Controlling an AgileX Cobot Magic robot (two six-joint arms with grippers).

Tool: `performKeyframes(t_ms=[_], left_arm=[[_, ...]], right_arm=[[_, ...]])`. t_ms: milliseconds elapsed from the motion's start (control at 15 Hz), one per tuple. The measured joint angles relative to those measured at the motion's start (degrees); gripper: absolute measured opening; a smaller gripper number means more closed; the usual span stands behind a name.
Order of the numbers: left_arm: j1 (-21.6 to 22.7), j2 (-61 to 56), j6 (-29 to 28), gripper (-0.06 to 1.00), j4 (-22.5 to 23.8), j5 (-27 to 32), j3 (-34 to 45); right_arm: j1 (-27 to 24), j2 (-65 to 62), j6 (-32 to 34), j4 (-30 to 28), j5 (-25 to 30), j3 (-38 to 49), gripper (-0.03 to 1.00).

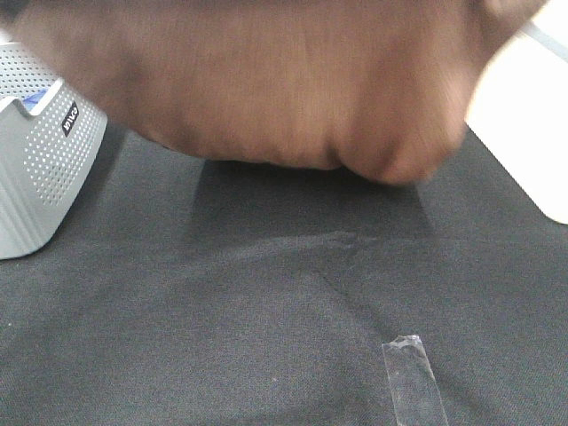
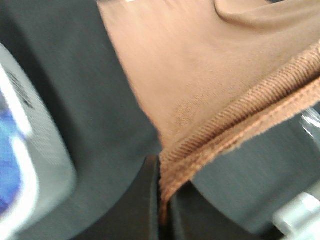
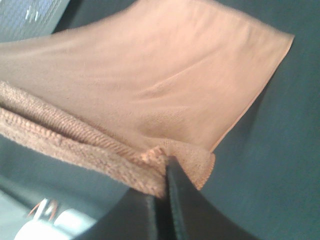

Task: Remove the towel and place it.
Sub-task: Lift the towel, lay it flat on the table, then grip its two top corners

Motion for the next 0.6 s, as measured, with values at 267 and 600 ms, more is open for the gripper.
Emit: performKeyframes(t_ms=[267,600], left_arm=[[-0.23,-13.01,-1.78,0.00,-6.02,-1.32,16.10],[-0.23,-20.05,-2.18,0.00,-14.73,-1.38,29.68]], right_arm=[[0.11,-11.17,2.52,3.04,0.00,13.35,0.01],[0.11,-22.52,4.70,3.90,-0.06,28.07,0.01]])
